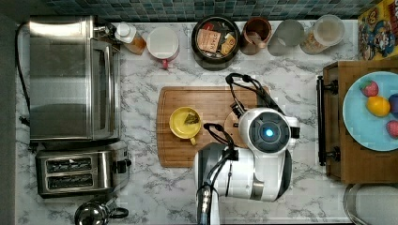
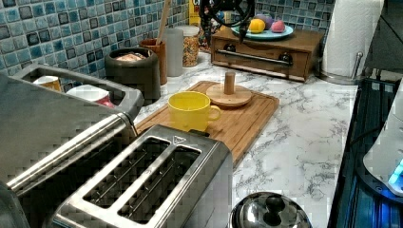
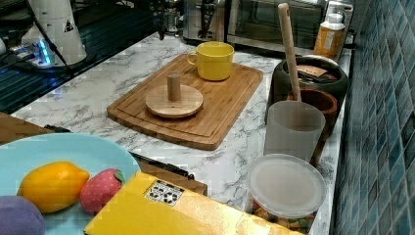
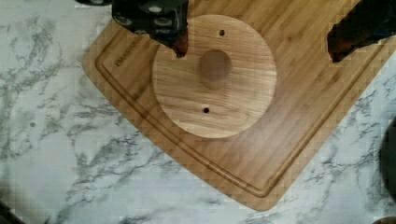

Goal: Open the lid of the tea container.

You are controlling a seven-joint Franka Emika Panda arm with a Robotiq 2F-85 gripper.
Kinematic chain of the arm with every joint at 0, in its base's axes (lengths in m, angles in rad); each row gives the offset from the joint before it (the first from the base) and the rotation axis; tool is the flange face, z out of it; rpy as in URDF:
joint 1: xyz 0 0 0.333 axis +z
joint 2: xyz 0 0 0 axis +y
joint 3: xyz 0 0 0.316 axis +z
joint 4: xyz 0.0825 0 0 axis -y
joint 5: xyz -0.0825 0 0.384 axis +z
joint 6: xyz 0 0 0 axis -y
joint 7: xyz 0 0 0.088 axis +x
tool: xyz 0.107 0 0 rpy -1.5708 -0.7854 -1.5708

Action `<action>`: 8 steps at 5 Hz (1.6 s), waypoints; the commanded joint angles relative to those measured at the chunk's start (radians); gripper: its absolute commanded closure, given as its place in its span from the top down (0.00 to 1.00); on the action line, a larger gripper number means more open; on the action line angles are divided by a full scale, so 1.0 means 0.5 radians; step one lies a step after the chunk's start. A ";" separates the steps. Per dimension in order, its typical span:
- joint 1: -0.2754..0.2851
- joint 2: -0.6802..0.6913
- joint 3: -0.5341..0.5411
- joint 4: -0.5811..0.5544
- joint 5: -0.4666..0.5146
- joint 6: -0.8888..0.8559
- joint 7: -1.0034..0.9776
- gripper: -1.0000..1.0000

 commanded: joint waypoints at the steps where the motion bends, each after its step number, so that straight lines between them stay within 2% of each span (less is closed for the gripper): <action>1: -0.042 0.017 0.009 -0.050 -0.008 0.073 0.122 1.00; 4: -0.104 0.201 -0.028 -0.080 0.002 0.191 0.160 1.00; 6: -0.108 0.353 -0.047 -0.061 0.175 0.405 -0.011 1.00; 8: -0.077 0.535 0.002 0.053 0.200 0.327 -0.027 1.00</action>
